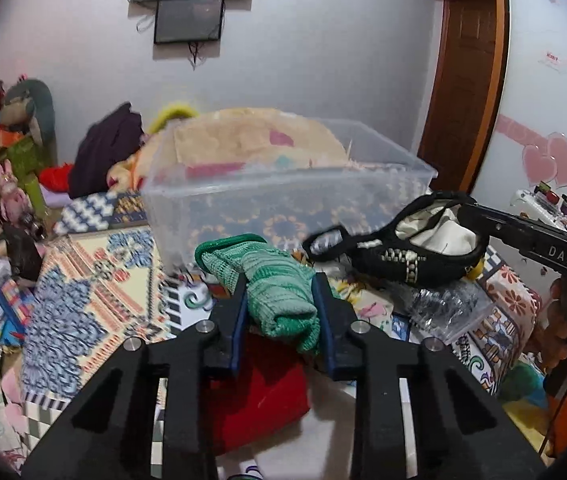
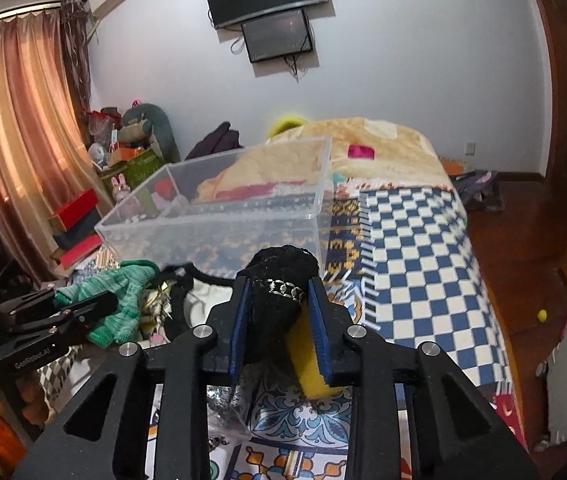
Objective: Organize soft objects
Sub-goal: 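Grasp the green knit sock with the left tool while the right tool grasps the black eye mask, then lower the green sock into the clear box with the left tool while the right tool drops the mask in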
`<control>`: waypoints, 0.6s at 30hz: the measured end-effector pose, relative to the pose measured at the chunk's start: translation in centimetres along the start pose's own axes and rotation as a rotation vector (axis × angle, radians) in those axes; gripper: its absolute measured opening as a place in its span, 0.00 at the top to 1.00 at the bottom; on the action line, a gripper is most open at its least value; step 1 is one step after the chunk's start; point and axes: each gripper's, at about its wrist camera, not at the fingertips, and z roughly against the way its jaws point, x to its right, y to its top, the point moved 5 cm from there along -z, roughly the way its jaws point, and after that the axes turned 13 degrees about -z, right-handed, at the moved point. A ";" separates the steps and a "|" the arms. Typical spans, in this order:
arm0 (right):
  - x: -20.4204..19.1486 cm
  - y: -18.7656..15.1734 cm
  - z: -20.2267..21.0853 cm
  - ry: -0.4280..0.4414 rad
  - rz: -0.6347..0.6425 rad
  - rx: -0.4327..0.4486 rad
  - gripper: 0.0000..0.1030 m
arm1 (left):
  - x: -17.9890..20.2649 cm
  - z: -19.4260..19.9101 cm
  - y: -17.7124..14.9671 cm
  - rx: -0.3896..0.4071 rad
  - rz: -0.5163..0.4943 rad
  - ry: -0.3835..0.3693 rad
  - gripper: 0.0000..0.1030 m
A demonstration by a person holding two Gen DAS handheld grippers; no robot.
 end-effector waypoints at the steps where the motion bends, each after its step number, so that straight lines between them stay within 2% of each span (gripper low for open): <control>1: -0.1 0.2 0.1 0.001 0.002 0.011 0.76 | 0.1 0.5 0.2 0.012 0.001 0.000 0.73; 11: -2.9 2.6 2.0 0.069 0.039 0.089 0.82 | -0.6 3.5 3.0 0.103 0.011 -0.002 0.76; 18: -5.5 5.3 2.6 0.103 0.100 0.172 0.85 | -1.2 4.9 5.8 0.166 -0.026 0.043 0.76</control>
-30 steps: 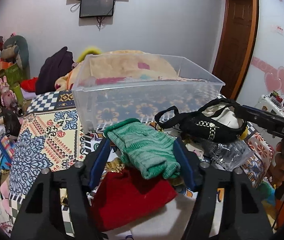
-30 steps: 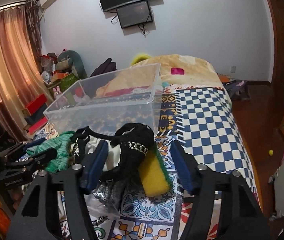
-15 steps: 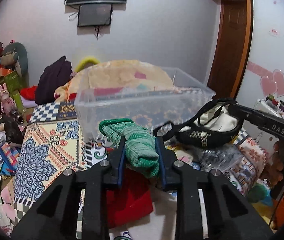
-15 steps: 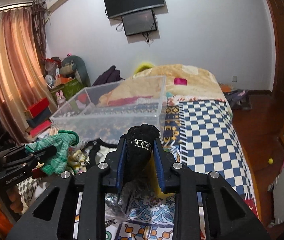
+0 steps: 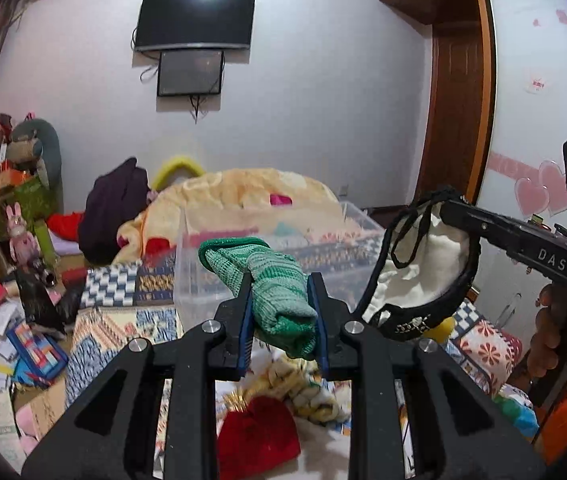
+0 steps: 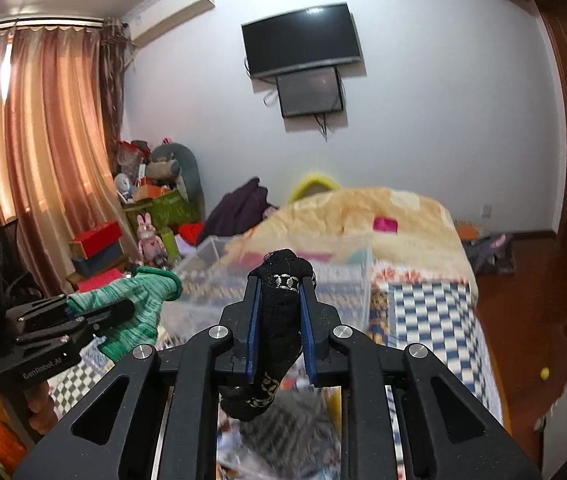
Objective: Organize soft objects
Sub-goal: 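Lower the green sock into the clear box with the left tool while the right tool drops the mask in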
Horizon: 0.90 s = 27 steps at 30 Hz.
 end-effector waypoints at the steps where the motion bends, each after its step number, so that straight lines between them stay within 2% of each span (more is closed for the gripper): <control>1: -0.2 0.3 0.0 0.002 0.006 0.010 0.85 | -0.1 -0.1 0.3 0.004 -0.006 0.006 0.76; 6: -0.8 2.5 -0.8 0.010 0.012 0.060 0.85 | -1.0 -0.9 2.0 0.025 -0.010 0.017 0.76; 13: -0.9 3.7 -3.0 -0.027 0.011 0.089 0.85 | -2.1 -4.2 2.9 -0.008 -0.008 0.033 0.76; 21: 0.7 1.2 -6.4 -0.114 0.063 -0.009 0.85 | -3.1 -9.1 2.0 -0.122 -0.017 0.020 0.76; 27: 2.4 -0.4 -8.3 -0.141 0.064 -0.099 0.85 | -2.4 -11.3 1.0 -0.186 -0.037 0.000 0.76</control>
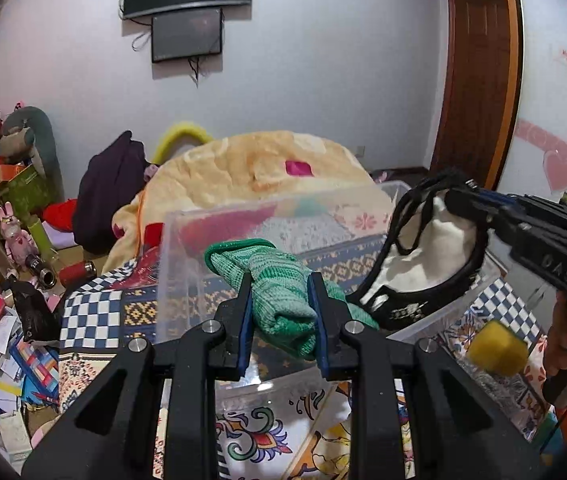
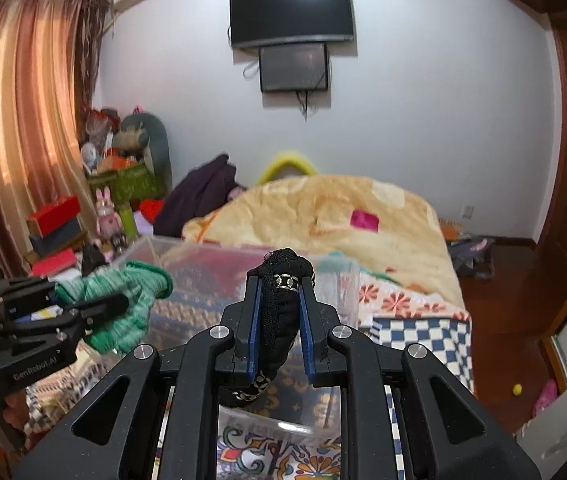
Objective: Organize soft objects
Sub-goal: 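Lower the green sock into the clear box with the left tool while the right tool drops the mask in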
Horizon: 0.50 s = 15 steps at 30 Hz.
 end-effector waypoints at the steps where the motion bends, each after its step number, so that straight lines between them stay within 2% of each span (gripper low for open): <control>1: 0.2 0.0 -0.4 -0.004 0.006 -0.015 0.85 | 0.1 -0.3 -0.1 -0.008 -0.003 -0.001 0.76; 9: -0.3 -1.8 -2.2 -0.009 0.064 -0.151 0.83 | 0.5 -1.3 -0.3 -0.044 0.001 -0.022 0.75; 14: -0.4 -2.5 -2.1 -0.025 0.089 -0.185 0.77 | 0.3 -0.7 -0.1 -0.048 0.007 -0.031 0.63; 15: -0.3 -2.4 -1.9 -0.026 0.086 -0.185 0.71 | 0.3 -0.5 -0.1 -0.044 0.011 -0.034 0.60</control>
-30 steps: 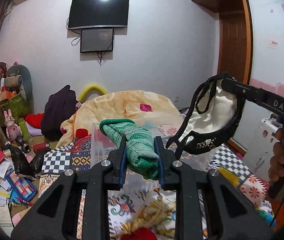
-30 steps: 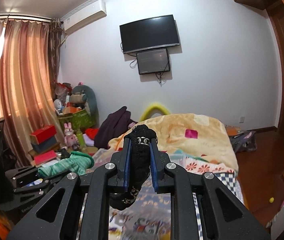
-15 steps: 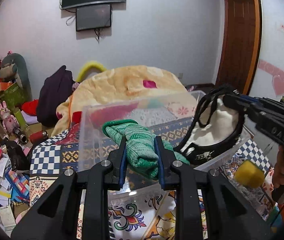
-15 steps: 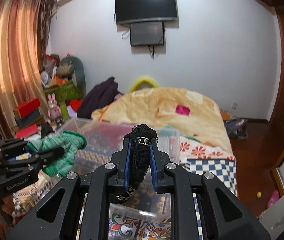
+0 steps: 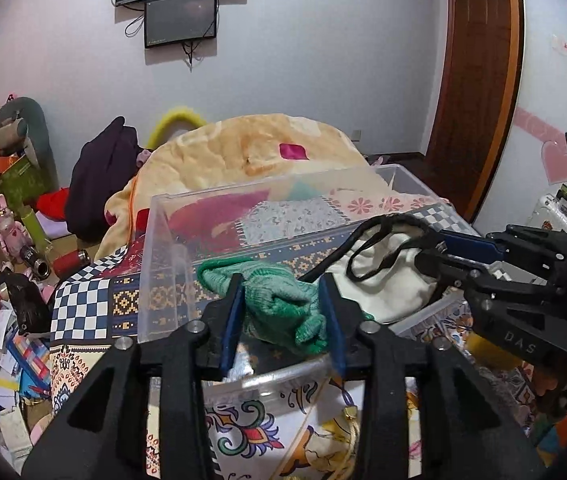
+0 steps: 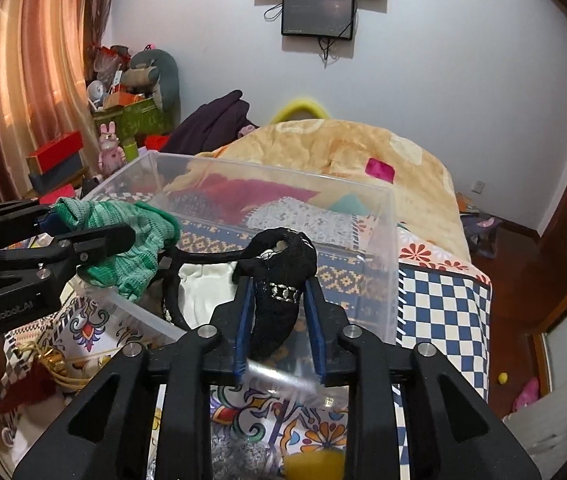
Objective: Organize soft objects
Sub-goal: 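Lower the green sock into the clear box with the left tool while the right tool drops the mask in, then grasp the red cloth with the left tool while the right tool grasps the bagged steel scrubbers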
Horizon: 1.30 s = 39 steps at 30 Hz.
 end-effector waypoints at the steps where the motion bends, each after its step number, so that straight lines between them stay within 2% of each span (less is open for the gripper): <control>1: 0.1 0.1 0.3 0.008 -0.007 -0.002 0.61 | 0.0 0.3 0.1 0.007 0.005 -0.002 0.60; 3: 0.3 0.2 1.3 0.019 -0.027 0.020 0.47 | 0.1 1.3 0.3 0.025 0.009 -0.006 0.59; 4: 0.2 0.5 1.5 0.018 -0.031 0.033 0.44 | 0.1 1.6 0.4 0.034 0.013 -0.009 0.59; 8: 0.2 0.9 3.7 0.042 -0.047 0.076 0.36 | 0.2 4.3 0.8 0.089 0.023 -0.022 0.44; 10: 0.1 1.1 5.2 0.050 -0.057 0.110 0.25 | 0.4 5.7 0.8 0.113 0.013 -0.010 0.41; 12: 0.1 0.9 6.8 0.071 -0.068 0.144 0.21 | 0.7 7.1 0.5 0.129 -0.002 0.009 0.36; 15: 0.0 0.3 8.1 0.103 -0.095 0.158 0.19 | 0.8 8.7 -0.6 0.141 -0.004 0.021 0.26; 20: -0.3 -1.5 8.6 0.123 -0.123 0.144 0.19 | 1.4 10.1 -2.7 0.131 -0.020 0.033 0.18; 33: -0.1 -7.6 5.8 0.122 -0.181 -0.020 0.19 | 3.7 9.0 -9.4 0.028 0.004 -0.011 0.17; 39: 0.4 -9.6 4.9 0.114 -0.201 -0.054 0.19 | 2.6 8.2 -12.2 -0.016 0.086 -0.007 0.18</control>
